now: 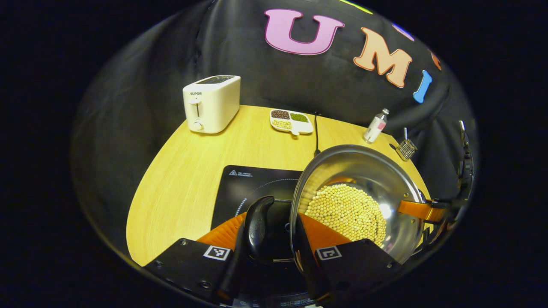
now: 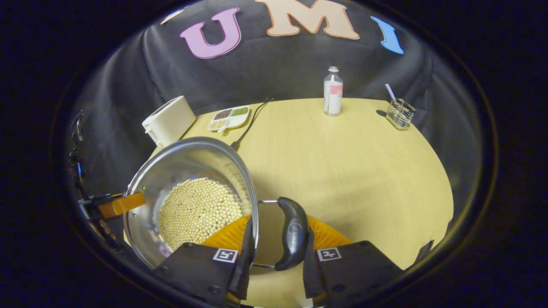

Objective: First push the handle of the pot to place it horizontally, then grasp the pot with both hands and set it on the induction cooktop.

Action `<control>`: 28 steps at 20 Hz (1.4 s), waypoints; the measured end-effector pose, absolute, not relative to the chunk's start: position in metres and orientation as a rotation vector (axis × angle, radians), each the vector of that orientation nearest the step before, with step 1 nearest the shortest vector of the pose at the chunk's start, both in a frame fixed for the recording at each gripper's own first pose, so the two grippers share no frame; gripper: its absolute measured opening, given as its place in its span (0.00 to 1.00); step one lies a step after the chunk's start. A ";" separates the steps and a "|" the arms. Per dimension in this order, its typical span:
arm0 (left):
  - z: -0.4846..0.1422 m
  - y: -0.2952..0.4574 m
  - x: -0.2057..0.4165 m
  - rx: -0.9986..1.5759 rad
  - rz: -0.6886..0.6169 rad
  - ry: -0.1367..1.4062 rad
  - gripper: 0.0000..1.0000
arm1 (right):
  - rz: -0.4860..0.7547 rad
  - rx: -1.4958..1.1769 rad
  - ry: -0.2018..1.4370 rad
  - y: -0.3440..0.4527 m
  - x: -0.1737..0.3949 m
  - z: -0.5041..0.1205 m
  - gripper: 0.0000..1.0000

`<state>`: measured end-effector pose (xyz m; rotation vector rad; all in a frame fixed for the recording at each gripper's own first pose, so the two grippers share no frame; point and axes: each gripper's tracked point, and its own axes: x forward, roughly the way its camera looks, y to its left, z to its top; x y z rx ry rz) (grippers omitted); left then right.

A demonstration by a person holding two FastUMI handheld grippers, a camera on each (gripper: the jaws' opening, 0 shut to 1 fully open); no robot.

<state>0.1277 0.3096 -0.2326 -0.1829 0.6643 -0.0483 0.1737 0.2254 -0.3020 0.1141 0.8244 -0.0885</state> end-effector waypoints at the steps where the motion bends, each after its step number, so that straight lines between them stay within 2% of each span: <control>1: -0.233 0.315 0.128 -0.187 -0.045 0.664 0.59 | -0.086 0.111 0.823 0.230 0.175 -0.302 0.52; 2: -0.234 0.321 0.127 -0.190 -0.042 0.667 0.60 | -0.084 0.110 0.827 0.236 0.177 -0.303 0.46; 3: -0.235 0.326 0.127 -0.191 -0.039 0.669 0.60 | -0.083 0.112 0.830 0.242 0.177 -0.306 0.46; 4: -0.236 0.331 0.126 -0.189 -0.035 0.671 0.59 | -0.082 0.113 0.833 0.248 0.177 -0.307 0.52; 5: -0.236 0.337 0.125 -0.185 -0.032 0.672 0.60 | -0.078 0.112 0.836 0.253 0.178 -0.309 0.52; 6: -0.237 0.342 0.125 -0.186 -0.027 0.668 0.60 | -0.074 0.111 0.838 0.259 0.179 -0.310 0.46; 7: -0.238 0.347 0.124 -0.189 -0.021 0.671 0.60 | -0.070 0.112 0.841 0.263 0.181 -0.312 0.52; 9: -0.239 0.355 0.122 -0.191 -0.014 0.672 0.59 | -0.063 0.109 0.847 0.272 0.182 -0.314 0.52; 10: -0.241 0.358 0.123 -0.192 -0.011 0.677 0.59 | -0.061 0.108 0.848 0.275 0.183 -0.316 0.46; 12: -0.240 0.365 0.124 -0.178 -0.009 0.668 0.59 | -0.061 0.116 0.847 0.280 0.187 -0.318 0.47; 13: -0.239 0.367 0.127 -0.170 -0.010 0.663 0.59 | -0.062 0.116 0.846 0.282 0.188 -0.319 0.58; 16: -0.240 0.370 0.129 -0.167 -0.013 0.665 0.59 | -0.066 0.124 0.844 0.286 0.190 -0.320 0.47; 17: -0.239 0.370 0.128 -0.165 -0.013 0.665 0.59 | -0.066 0.127 0.843 0.287 0.191 -0.321 0.52; 18: -0.239 0.371 0.128 -0.164 -0.014 0.663 0.60 | -0.065 0.127 0.843 0.287 0.192 -0.322 0.52; 19: -0.239 0.371 0.129 -0.161 -0.017 0.663 0.59 | -0.064 0.128 0.844 0.287 0.191 -0.324 0.46; 20: -0.239 0.372 0.130 -0.163 -0.017 0.661 0.59 | -0.065 0.134 0.843 0.287 0.191 -0.323 0.52; 21: -0.240 0.372 0.130 -0.165 -0.017 0.660 0.60 | -0.065 0.135 0.845 0.287 0.190 -0.324 0.47; 22: -0.241 0.372 0.129 -0.169 -0.016 0.661 0.59 | -0.062 0.135 0.843 0.288 0.190 -0.322 0.47; 24: -0.241 0.373 0.127 -0.173 -0.015 0.660 0.59 | -0.059 0.136 0.844 0.287 0.191 -0.324 0.54; 27: -0.241 0.372 0.127 -0.166 -0.020 0.659 0.59 | -0.058 0.138 0.843 0.286 0.189 -0.325 0.54; 28: -0.240 0.372 0.126 -0.163 -0.020 0.658 0.60 | -0.060 0.141 0.842 0.286 0.190 -0.325 0.49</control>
